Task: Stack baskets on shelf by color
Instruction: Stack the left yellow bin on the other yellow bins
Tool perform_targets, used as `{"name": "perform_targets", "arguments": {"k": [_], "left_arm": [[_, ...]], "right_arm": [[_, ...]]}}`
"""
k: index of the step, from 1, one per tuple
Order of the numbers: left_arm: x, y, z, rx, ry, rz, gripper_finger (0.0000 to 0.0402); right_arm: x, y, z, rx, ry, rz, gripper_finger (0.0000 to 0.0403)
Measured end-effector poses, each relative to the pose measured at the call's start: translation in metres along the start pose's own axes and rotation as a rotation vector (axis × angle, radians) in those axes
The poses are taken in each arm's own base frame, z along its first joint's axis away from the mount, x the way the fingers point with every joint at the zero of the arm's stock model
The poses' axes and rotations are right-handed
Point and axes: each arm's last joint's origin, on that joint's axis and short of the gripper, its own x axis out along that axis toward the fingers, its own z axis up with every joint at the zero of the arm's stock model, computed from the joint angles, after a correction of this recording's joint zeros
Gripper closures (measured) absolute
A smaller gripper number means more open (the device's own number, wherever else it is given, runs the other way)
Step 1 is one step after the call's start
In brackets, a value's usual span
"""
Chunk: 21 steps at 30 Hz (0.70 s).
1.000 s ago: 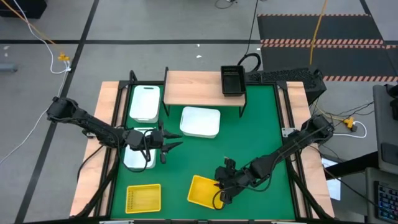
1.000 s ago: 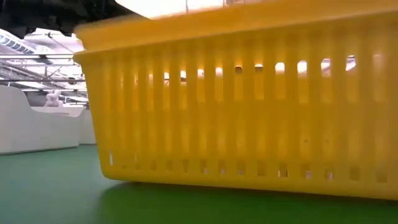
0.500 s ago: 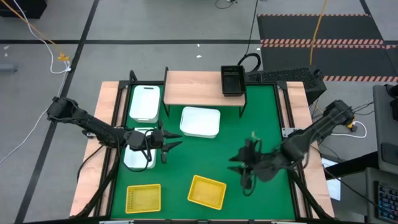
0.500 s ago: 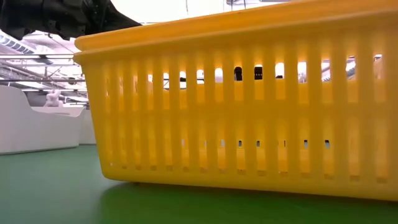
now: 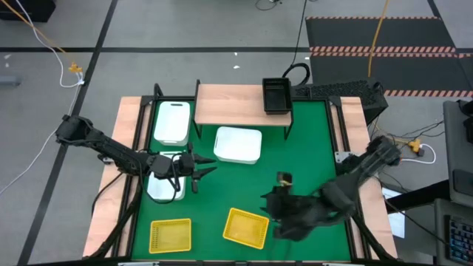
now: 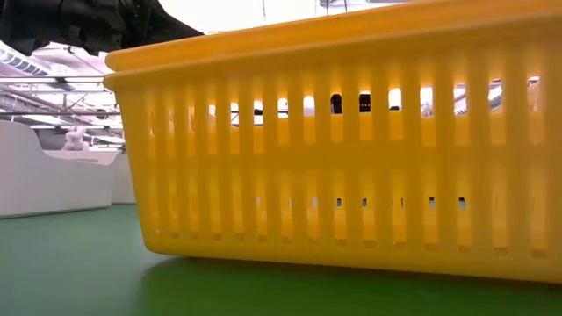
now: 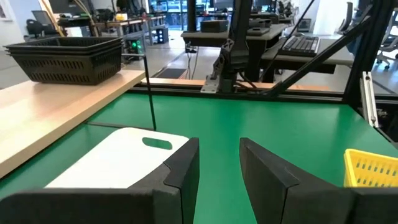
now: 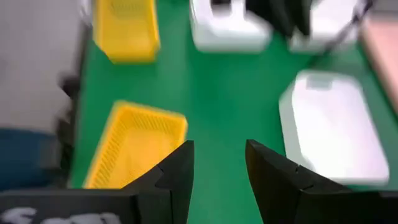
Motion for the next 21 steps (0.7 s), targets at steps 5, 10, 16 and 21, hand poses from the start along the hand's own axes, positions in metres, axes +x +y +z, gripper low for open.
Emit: {"name": "perform_targets", "arguments": {"k": [5, 10, 16, 21], "left_arm": [[-0.001, -0.001, -0.001, -0.013, 0.009, -0.006, 0.0284], [-0.003, -0.006, -0.001, 0.002, 0.009, -0.029, 0.0284], [-0.003, -0.007, -0.001, 0.018, 0.009, -0.035, 0.0284], [-0.003, -0.007, -0.001, 0.016, 0.010, -0.035, 0.0284]], "right_arm": [[0.038, -0.003, 0.004, 0.080, 0.265, 0.043, 0.0266], [0.069, -0.007, 0.001, 0.088, 0.393, 0.012, 0.0266], [0.121, 0.007, -0.009, -0.026, 0.452, -0.013, 0.0266], [0.159, 0.013, -0.019, -0.102, 0.500, -0.023, 0.0266]]}}
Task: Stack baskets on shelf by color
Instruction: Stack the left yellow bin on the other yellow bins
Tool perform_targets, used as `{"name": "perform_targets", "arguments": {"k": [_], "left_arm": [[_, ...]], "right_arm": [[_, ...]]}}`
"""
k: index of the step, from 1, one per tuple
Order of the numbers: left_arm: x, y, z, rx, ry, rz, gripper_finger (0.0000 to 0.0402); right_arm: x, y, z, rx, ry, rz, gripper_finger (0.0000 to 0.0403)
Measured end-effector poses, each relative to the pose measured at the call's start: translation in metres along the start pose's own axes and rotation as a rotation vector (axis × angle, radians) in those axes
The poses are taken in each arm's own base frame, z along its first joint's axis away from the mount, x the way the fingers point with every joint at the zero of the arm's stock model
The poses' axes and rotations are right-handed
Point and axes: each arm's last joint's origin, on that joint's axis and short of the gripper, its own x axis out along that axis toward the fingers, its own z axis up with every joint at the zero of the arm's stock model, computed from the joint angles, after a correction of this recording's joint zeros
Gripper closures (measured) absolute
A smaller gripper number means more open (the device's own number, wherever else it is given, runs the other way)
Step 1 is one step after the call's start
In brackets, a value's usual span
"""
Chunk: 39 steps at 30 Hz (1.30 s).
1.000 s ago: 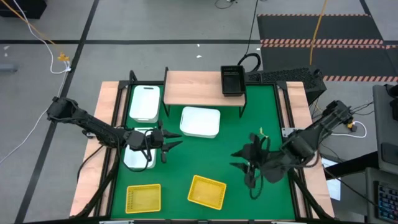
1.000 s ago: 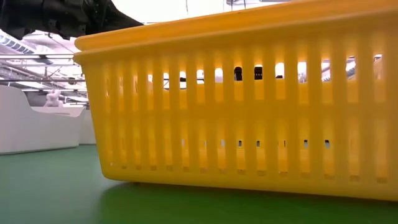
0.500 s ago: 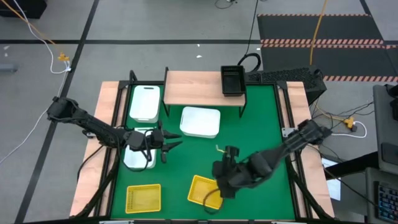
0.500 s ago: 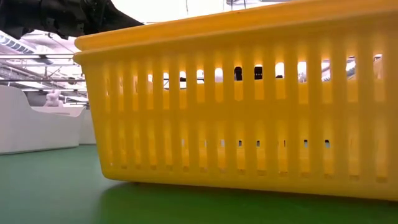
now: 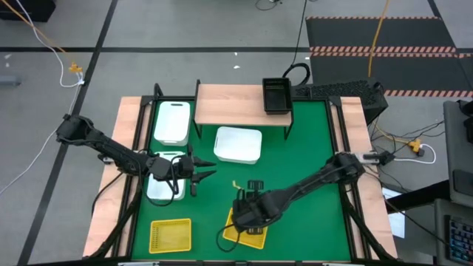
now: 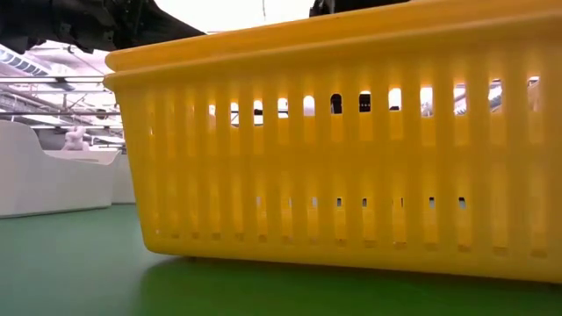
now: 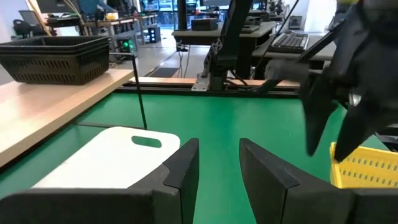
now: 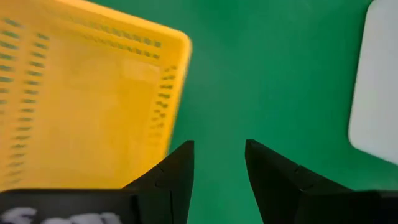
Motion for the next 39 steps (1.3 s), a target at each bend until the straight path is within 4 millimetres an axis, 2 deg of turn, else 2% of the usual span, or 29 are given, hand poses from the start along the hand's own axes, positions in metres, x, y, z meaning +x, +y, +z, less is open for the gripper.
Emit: {"name": "perform_targets", "arguments": {"k": [5, 12, 14, 21, 26, 31, 35, 39], "left_arm": [[0.000, 0.000, 0.000, -0.010, 0.001, -0.001, 0.0284], [-0.002, -0.004, -0.001, -0.012, 0.008, -0.017, 0.0284], [-0.002, -0.005, -0.001, -0.014, 0.008, -0.023, 0.0284], [-0.003, -0.006, -0.001, -0.019, 0.008, -0.030, 0.0284], [-0.003, -0.006, -0.001, -0.019, 0.008, -0.029, 0.0284], [-0.003, -0.006, -0.001, -0.018, 0.007, -0.029, 0.0284], [-0.003, -0.006, -0.001, -0.019, 0.007, -0.029, 0.0284], [-0.003, -0.006, -0.001, -0.019, 0.006, -0.011, 0.0284]], "right_arm": [[0.007, 0.000, 0.002, -0.015, 0.011, -0.007, 0.0266], [-0.021, -0.010, -0.004, 0.037, -0.039, 0.019, 0.0266], [-0.020, -0.012, -0.008, 0.065, -0.054, 0.032, 0.0266], [0.020, -0.008, -0.026, 0.179, -0.073, 0.301, 0.0266], [0.036, -0.018, -0.040, 0.256, -0.096, 0.330, 0.0266], [0.048, -0.016, -0.045, 0.278, -0.119, 0.422, 0.0266], [0.058, -0.018, -0.047, 0.287, -0.115, 0.415, 0.0267], [0.064, -0.017, -0.045, 0.273, -0.124, 0.416, 0.0289]]}}
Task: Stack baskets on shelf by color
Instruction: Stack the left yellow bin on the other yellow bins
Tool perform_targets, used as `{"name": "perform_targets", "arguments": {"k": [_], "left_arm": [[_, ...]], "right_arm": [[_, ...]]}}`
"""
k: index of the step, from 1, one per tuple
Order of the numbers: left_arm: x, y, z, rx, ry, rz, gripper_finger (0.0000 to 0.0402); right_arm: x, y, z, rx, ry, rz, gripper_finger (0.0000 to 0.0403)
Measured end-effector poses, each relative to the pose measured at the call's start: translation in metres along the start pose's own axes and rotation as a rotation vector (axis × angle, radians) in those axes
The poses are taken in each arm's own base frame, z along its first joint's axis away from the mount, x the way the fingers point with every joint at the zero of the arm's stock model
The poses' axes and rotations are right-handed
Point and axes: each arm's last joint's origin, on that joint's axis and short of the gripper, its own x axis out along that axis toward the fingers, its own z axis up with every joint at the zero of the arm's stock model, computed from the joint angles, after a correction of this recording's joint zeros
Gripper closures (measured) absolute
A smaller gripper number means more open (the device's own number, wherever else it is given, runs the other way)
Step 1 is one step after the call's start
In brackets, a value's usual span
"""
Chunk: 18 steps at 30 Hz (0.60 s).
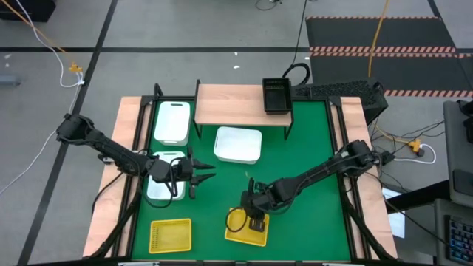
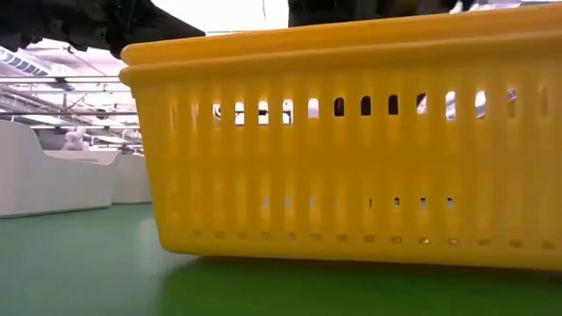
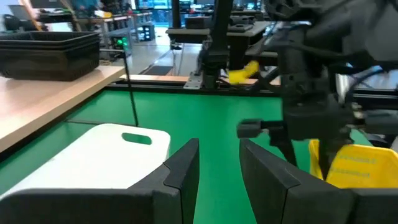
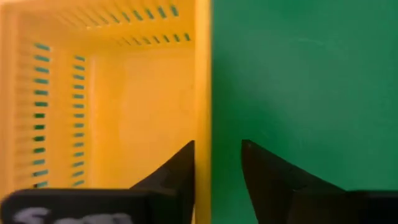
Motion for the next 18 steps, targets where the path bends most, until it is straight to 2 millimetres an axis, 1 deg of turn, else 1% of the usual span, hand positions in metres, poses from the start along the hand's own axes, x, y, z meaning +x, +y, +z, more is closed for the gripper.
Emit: {"name": "perform_targets", "arguments": {"k": [3, 5, 7, 10, 13, 16, 18], "left_arm": [[-0.003, 0.001, 0.003, -0.003, -0.010, 0.053, 0.0284], [-0.006, 0.001, 0.008, 0.004, -0.010, 0.053, 0.0284], [-0.012, 0.000, 0.015, 0.022, 0.024, 0.041, 0.0284], [-0.022, 0.000, 0.030, 0.016, 0.080, 0.038, 0.0284], [-0.033, 0.002, 0.047, 0.018, 0.142, 0.067, 0.0284], [-0.043, 0.004, 0.063, 0.018, 0.198, 0.092, 0.0284], [-0.047, 0.005, 0.073, 0.009, 0.221, 0.093, 0.0284]], "right_arm": [[0.010, -0.002, 0.003, -0.046, -0.014, 0.014, 0.0332], [0.016, -0.005, 0.007, -0.072, -0.007, 0.039, 0.0373], [0.020, -0.007, 0.014, -0.098, -0.023, 0.068, 0.0394], [0.019, -0.008, 0.030, -0.132, -0.054, 0.085, 0.0396], [0.004, -0.001, 0.056, -0.193, -0.139, 0.114, 0.0399], [-0.012, 0.008, 0.087, -0.257, -0.246, 0.133, 0.0400], [-0.014, 0.013, 0.103, -0.293, -0.268, 0.107, 0.0401]]}}
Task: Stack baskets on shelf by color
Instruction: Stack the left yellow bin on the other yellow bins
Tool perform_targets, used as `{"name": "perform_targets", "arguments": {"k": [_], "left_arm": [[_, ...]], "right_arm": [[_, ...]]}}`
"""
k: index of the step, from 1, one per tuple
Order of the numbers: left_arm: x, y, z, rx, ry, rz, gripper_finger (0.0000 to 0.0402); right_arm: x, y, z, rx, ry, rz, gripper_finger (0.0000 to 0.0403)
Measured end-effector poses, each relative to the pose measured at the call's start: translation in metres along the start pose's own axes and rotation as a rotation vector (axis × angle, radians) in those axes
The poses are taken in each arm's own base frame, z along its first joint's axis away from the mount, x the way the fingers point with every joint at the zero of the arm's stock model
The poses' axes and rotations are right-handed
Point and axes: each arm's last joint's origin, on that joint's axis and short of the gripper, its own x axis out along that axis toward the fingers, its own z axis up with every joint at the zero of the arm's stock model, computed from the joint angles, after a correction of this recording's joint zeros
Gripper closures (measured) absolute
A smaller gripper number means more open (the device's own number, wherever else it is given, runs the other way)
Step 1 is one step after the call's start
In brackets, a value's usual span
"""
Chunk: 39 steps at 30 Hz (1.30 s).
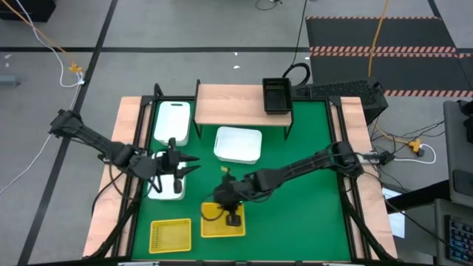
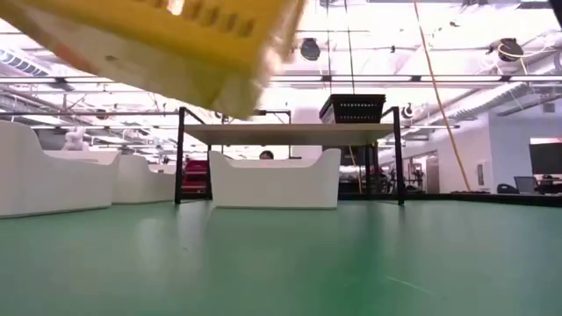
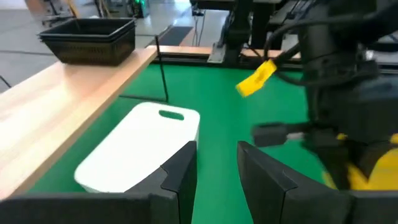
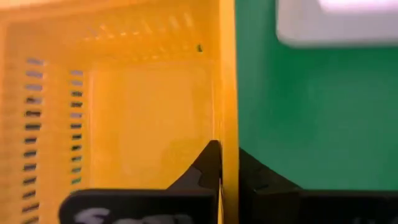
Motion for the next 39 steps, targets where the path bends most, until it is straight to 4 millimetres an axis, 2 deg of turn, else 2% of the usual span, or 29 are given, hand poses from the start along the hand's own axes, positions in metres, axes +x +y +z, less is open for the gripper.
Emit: {"name": "perform_targets", "arguments": {"k": [7, 11, 15, 18, 23, 27, 31, 39], "left_arm": [[-0.012, 0.003, 0.008, 0.051, 0.078, 0.000, 0.0284], [-0.016, 0.006, 0.008, 0.077, 0.105, 0.007, 0.0284], [-0.019, 0.009, 0.008, 0.086, 0.118, 0.009, 0.0284], [-0.022, 0.011, 0.006, 0.087, 0.130, 0.011, 0.0284], [-0.024, 0.013, 0.006, 0.069, 0.129, 0.014, 0.0284], [-0.023, 0.013, 0.007, 0.067, 0.127, 0.031, 0.0284], [-0.023, 0.013, 0.007, 0.065, 0.125, 0.034, 0.0284], [-0.023, 0.013, 0.006, 0.056, 0.127, 0.036, 0.0284]], "right_arm": [[0.029, 0.014, 0.059, -0.172, -0.181, 0.022, 0.0402], [0.047, 0.015, 0.076, -0.215, -0.377, 0.039, 0.0402], [0.053, 0.016, 0.087, -0.241, -0.595, 0.021, 0.0402], [0.063, 0.014, 0.087, -0.240, -0.665, 0.034, 0.0402], [0.087, 0.006, 0.077, -0.231, -0.687, 0.009, 0.0402], [0.088, -0.002, 0.079, -0.225, -0.710, -0.001, 0.0402], [0.092, -0.012, 0.075, -0.194, -0.632, -0.019, 0.0403], [0.107, -0.014, 0.063, -0.160, -0.551, 0.009, 0.0403]]}}
